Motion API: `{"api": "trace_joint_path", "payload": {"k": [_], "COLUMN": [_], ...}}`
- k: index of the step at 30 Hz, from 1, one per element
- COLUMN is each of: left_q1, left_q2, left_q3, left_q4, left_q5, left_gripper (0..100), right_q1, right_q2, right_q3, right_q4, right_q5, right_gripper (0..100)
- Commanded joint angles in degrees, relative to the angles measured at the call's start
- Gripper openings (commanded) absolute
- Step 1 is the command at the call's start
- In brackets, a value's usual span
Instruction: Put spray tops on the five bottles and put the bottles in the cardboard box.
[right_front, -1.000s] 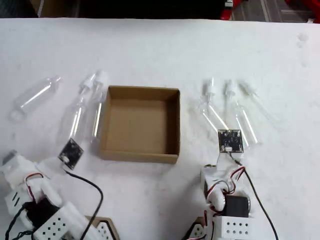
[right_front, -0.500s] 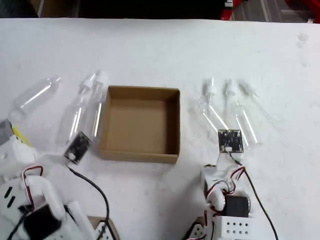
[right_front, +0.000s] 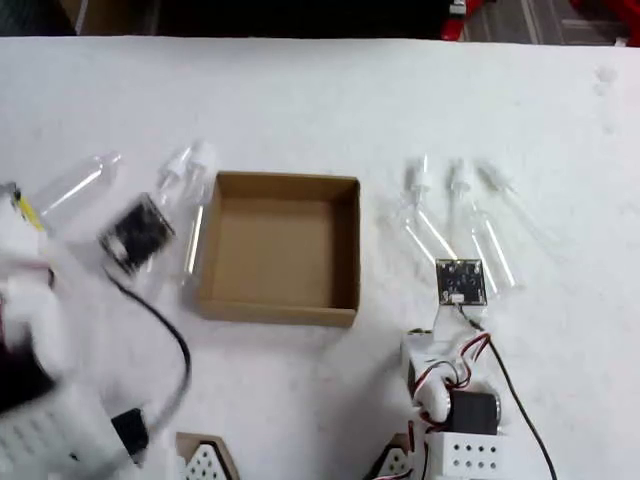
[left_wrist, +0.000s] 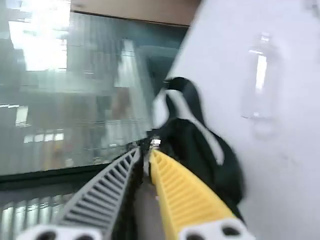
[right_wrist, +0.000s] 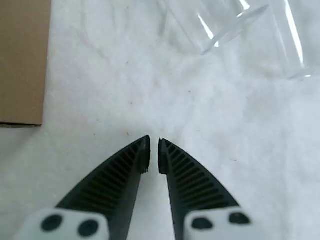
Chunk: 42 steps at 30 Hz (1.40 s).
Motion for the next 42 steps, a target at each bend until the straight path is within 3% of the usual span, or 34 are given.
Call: {"api": "trace_joint_path", "payload": {"k": [1, 6, 8, 18, 23, 26, 29, 32, 37, 42], "left_q1": [2.9, 7.9, 9.1, 10.2, 9.3, 9.5, 10.3, 10.5, 9.5, 10.3], "left_q2": [27.2, 53.8, 63.2, 95.7, 109.0, 116.0, 122.5, 128.1, 132.7, 134.3], "left_q3": [-30.9, -60.5, -70.7, -98.8, -111.2, -118.2, -123.9, -128.6, -128.3, -128.4], "left_q4": [18.6, 36.4, 39.3, 37.3, 30.9, 30.6, 30.3, 29.6, 22.6, 21.3], "left_q5": [1.2, 1.4, 1.5, 4.4, 12.3, 12.7, 13.0, 13.1, 14.8, 14.7], "left_gripper": [3, 3, 3, 3, 3, 3, 8, 14, 13, 13], "right_q1": [-0.6, -0.6, -0.6, -0.6, -0.6, -0.6, -0.6, -0.6, -0.6, -0.6], "right_q2": [-0.4, -0.4, -0.4, -0.4, -0.4, -0.4, -0.4, -0.4, -0.4, -0.4], "right_q3": [0.4, 0.4, 0.4, 0.4, 0.4, 0.4, 0.4, 0.4, 0.4, 0.4], "right_q4": [0.2, 0.2, 0.2, 0.2, 0.2, 0.2, 0.2, 0.2, 0.2, 0.2], "right_q5": [-0.5, -0.5, -0.5, -0.5, -0.5, -0.5, -0.5, -0.5, -0.5, -0.5], "right_gripper": [1.5, 1.5, 1.5, 1.5, 1.5, 1.5, 1.5, 1.5, 1.5, 1.5]}}
